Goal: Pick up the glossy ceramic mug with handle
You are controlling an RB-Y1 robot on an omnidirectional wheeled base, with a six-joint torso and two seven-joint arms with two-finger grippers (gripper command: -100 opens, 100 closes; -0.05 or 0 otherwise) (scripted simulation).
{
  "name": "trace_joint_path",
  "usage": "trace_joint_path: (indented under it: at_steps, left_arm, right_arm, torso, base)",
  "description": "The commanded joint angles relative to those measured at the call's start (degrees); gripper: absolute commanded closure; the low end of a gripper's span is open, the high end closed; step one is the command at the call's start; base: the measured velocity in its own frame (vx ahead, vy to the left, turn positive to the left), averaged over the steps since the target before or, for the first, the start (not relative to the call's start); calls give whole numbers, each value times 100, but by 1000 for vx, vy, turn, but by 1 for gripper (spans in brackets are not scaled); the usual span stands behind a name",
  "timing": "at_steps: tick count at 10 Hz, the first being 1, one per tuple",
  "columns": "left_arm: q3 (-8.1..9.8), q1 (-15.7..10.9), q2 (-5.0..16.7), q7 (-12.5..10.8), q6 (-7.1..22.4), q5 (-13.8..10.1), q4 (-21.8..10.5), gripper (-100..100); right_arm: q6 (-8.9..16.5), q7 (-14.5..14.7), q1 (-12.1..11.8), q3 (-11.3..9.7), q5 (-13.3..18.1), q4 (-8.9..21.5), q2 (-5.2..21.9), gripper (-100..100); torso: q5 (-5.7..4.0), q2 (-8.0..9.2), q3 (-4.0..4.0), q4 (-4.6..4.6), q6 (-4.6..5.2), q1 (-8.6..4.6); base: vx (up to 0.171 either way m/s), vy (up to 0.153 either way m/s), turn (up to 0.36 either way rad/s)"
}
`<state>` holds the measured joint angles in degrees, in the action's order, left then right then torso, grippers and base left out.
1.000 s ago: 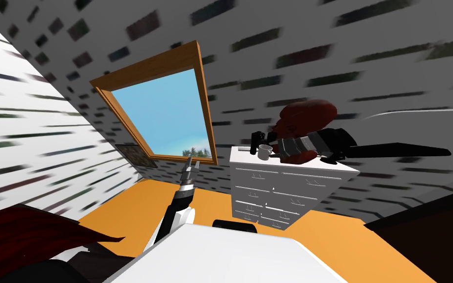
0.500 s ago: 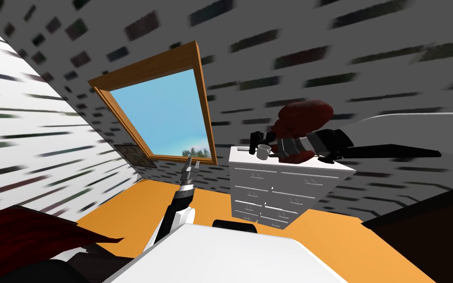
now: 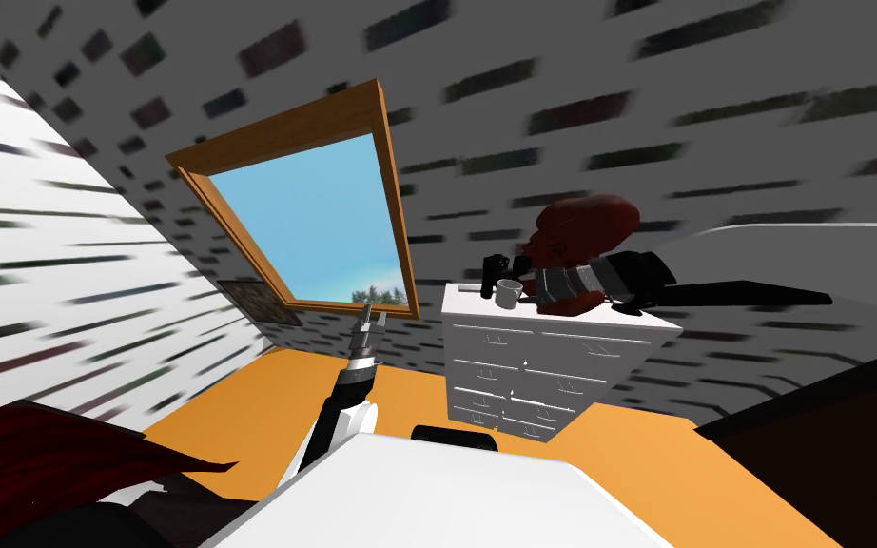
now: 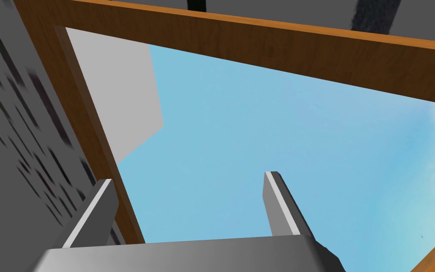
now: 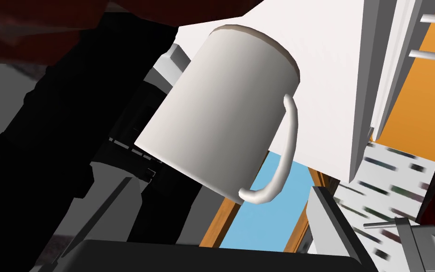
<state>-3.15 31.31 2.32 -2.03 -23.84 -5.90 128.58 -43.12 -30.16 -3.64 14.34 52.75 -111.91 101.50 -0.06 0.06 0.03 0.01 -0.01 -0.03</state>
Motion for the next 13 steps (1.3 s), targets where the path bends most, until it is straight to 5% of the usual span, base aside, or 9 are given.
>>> trace_joint_path:
  at_steps: [1,13]
  left_arm:
    - [0,0,0,0,0,0,0,0]
    - [0,0,0,0,0,0,0,0]
  right_arm:
    - [2,-3,286,-286,10,0,-10,-100]
    - [87,-519,2532,-2445,520,93,-372,-100]
  torso:
    - [0,0,0,0,0,0]
    - [2,-3,-1,-1,0,6]
  base:
    - [0,0,0]
    - [-4,-8,-12]
